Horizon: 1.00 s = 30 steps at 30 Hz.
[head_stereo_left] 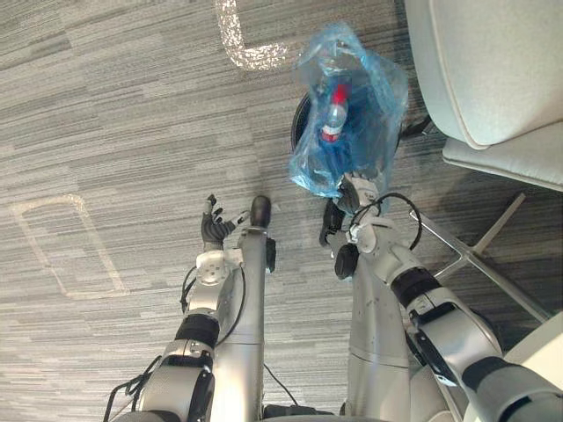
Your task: Gather rubbish on tea table into small bin, then transfer packed bag to large trash can.
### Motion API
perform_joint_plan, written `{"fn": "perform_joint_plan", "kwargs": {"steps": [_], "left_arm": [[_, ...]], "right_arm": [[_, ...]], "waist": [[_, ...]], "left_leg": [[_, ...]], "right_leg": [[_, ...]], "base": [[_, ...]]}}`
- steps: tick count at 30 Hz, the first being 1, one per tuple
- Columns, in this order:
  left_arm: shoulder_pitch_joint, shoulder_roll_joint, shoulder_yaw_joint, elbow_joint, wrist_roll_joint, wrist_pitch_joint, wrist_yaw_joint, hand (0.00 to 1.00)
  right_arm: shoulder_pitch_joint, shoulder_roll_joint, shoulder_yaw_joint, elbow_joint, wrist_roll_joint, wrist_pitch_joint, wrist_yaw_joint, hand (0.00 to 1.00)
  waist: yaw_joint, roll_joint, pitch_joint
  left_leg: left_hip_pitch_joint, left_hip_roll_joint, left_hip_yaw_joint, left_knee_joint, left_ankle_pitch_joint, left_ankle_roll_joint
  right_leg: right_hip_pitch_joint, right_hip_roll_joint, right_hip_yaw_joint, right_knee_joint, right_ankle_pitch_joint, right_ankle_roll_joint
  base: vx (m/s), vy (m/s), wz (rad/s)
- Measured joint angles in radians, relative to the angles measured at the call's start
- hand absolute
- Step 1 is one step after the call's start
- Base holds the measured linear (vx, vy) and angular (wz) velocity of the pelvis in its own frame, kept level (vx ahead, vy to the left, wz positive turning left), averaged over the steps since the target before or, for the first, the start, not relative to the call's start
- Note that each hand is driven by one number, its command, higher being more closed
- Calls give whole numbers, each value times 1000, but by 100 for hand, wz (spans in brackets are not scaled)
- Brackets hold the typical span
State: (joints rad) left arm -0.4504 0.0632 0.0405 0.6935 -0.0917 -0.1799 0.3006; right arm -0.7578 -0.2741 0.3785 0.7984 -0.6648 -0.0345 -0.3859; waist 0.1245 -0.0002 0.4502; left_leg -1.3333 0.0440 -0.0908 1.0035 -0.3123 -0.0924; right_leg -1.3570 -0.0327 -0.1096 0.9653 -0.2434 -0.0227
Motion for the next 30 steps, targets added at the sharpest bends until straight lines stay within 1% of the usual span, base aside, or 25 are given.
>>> {"fn": "perform_joint_plan", "kwargs": {"steps": [2, 3, 5, 8, 9, 11, 12, 14, 16, 17, 18, 19, 20, 21, 22, 23, 25, 27, 30], "left_arm": [[1, -3, 0, 9, 0, 5, 0, 0], [1, -4, 0, 10, 1, 17, -1, 0], [6, -3, 1, 20, 3, 26, -2, 0], [27, -5, 0, 28, 6, 40, -11, 0], [39, -9, 0, 28, 10, 42, -20, 0], [68, -10, -20, 31, 11, 54, -27, 0], [104, -12, -37, 30, 12, 60, -32, 0], [131, -21, -41, 30, 12, 61, -42, 0], [170, -28, -67, 27, 12, 64, -50, 0], [187, -31, -72, 21, 13, 64, -52, 0], [218, -33, -74, 10, 13, 64, -53, 0], [233, -34, -78, 4, 13, 64, -53, 0], [260, -34, -92, 1, 12, 64, -65, 0], [263, -34, -94, 0, 12, 65, -65, 0], [282, -33, -107, -8, 13, 65, -69, 0], [318, -34, -118, -24, 12, 65, -69, 0], [337, -33, -130, -30, 12, 66, -70, 0], [371, -29, -156, -34, 13, 66, -74, 0], [418, 0, -200, -30, 33, 67, -93, 0]], "right_arm": [[12, -1, -1, -14, 1, 1, -3, 100], [29, -3, -2, -44, 4, 6, -4, 100], [59, -1, -2, -96, 9, 7, -6, 100], [113, 0, -4, -180, 19, 7, -6, 100], [136, 1, -10, -211, 27, 6, -6, 100], [191, 20, -21, -272, 38, 7, -5, 100], [247, 31, -22, -310, 40, 7, -4, 100], [287, 38, -23, -334, 48, 6, -3, 100], [353, 44, -24, -384, 58, 6, -1, 100], [380, 49, -27, -400, 58, 6, 1, 100], [422, 60, -37, -425, 58, 7, 6, 100], [445, 68, -45, -445, 58, 6, 9, 100], [494, 76, -61, -509, 70, 7, 16, 100], [498, 76, -61, -514, 73, 7, 16, 100], [524, 78, -61, -555, 77, 6, 18, 100], [575, 79, -61, -613, 78, 1, 21, 100], [605, 80, -61, -643, 78, -5, 26, 100], [661, 79, -61, -695, 78, -9, 40, 100], [704, 78, -61, -710, 78, -38, 62, 100]], "waist": [[1, 0, -1], [1, 1, -1], [2, 0, -3], [2, 0, -6], [2, 0, -6], [1, -2, -7], [1, -12, -35], [0, -16, -50], [-4, -16, -51], [-5, -21, -55], [-8, -33, -80], [-11, -37, -90], [-12, -51, -109], [-12, -52, -110], [-13, -58, -115], [-14, -68, -150], [-16, -74, -170], [-20, -80, -205], [-34, -82, -262]], "left_leg": [[17, 1, 0, 0, 0, 0], [29, 3, 0, 0, 0, 0], [53, 11, -1, 0, 0, 0], [102, 16, -1, -11, 0, 0], [129, 16, -1, -19, 0, 0], [200, 16, 0, -51, 4, -1], [248, 16, 1, -87, 9, 1], [293, 14, 1, -121, 14, 7], [397, 12, 2, -180, 25, 5], [432, 12, 3, -202, 30, 7], [471, 10, 6, -234, 38, 7], [497, 9, 8, -255, 45, 6], [565, 9, 15, -296, 56, 0], [573, 9, 16, -300, 57, 0], [624, 9, 19, -328, 61, 3], [678, 9, 24, -370, 69, 5], [715, 9, 26, -404, 78, 4], [791, 6, 28, -475, 95, 8], [888, 2, 31, -588, 132, 13]], "right_leg": [[18, 1, 0, -1, 0, 0], [31, 4, 0, -4, 0, -1], [59, 13, -1, -16, 7, -11], [111, 15, -7, -33, 6, -10], [138, 15, -9, -40, 6, -11], [209, 14, -13, -69, 14, -23], [255, 12, -14, -97, 14, -23], [301, 7, -19, -124, 14, -22], [407, -3, -35, -171, 14, -21], [443, -6, -39, -187, 14, -22], [480, -14, -45, -207, 14, -23], [507, -17, -49, -221, 15, -25], [575, -20, -52, -256, 17, -28], [581, -20, -52, -259, 17, -28], [632, -20, -53, -286, 18, -27], [686, -21, -54, -325, 20, -25], [724, -21, -56, -355, 26, -21], [797, -20, -58, -421, 36, -15], [885, -16, -53, -526, 70, -5]], "base": [[-6, 25, -4], [-13, 31, -10], [-15, 30, -13], [-17, 25, -9], [0, 0, 0], [-8, 3, 2], [-2, -5, 7], [21, -13, 11], [63, -23, 20], [81, -25, 23], [96, -22, 22], [139, -14, 21], [105, -5, 11], [101, 9, 4], [96, 19, 0], [122, 21, 1], [113, 12, 3], [167, 0, 4], [158, 0, -2]]}}
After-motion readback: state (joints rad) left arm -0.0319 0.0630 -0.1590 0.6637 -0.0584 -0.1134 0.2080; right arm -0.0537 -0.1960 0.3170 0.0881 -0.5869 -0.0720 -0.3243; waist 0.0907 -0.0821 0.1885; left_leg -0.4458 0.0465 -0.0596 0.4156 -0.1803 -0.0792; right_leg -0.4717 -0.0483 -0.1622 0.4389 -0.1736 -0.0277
